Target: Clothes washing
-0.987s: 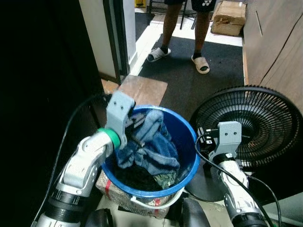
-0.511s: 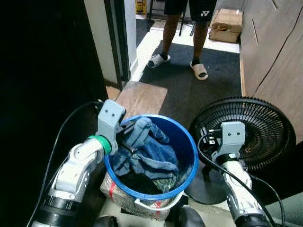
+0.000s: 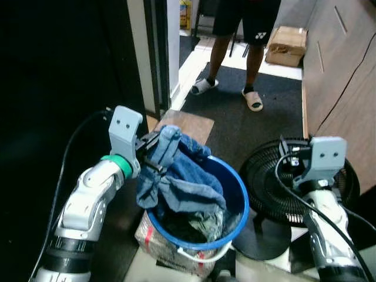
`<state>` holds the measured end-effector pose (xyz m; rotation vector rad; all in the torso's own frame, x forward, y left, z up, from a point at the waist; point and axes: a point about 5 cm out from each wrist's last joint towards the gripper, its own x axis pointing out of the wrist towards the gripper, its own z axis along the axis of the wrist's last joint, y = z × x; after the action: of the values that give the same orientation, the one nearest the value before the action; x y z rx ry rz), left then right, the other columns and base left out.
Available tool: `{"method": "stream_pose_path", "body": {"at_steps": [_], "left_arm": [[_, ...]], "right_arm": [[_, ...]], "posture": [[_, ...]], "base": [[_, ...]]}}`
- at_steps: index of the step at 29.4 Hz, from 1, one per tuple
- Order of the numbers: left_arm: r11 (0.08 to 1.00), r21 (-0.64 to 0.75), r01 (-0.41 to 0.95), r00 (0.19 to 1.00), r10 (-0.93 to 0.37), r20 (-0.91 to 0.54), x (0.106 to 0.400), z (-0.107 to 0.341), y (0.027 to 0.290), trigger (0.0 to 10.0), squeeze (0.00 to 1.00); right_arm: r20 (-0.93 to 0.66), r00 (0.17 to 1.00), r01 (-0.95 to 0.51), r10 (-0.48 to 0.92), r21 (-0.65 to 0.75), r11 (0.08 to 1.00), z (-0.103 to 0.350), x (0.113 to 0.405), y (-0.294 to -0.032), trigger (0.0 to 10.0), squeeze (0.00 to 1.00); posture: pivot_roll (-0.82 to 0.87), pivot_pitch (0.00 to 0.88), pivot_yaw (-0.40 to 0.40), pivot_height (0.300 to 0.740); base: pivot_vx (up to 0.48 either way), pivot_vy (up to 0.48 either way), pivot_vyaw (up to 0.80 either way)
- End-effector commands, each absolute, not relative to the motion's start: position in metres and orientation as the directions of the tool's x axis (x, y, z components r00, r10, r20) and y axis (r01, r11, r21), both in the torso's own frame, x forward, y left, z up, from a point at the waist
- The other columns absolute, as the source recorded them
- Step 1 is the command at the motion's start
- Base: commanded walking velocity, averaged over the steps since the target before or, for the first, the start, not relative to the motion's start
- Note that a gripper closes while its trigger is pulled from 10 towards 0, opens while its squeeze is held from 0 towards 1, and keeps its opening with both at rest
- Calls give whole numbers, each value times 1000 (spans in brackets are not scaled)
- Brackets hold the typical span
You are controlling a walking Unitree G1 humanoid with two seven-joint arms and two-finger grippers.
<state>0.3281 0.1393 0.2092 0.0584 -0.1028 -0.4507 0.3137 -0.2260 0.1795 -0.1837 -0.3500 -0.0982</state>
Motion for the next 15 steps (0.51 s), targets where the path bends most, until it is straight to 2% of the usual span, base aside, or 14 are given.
{"method": "stream_pose_path", "body": {"at_steps": [1,9,15], "left_arm": [[910,87,406,900,-415,134,330,220,141,10000,0],[928,59,368,916,-372,149,335,219,135,10000,0],[947,36,320,935,-321,148,337,216,135,10000,0]], "right_arm": [[356,932,130,-71,-145,981,183,314,-223,10000,0],[382,924,75,-29,-106,992,195,325,-198,10000,0],[356,934,62,-23,-97,993,191,328,-194,10000,0]], "posture": [[36,64,26,717],[32,32,22,740],[37,17,15,740]], "base": [[0,0,0],[0,0,0],[0,0,0]]}}
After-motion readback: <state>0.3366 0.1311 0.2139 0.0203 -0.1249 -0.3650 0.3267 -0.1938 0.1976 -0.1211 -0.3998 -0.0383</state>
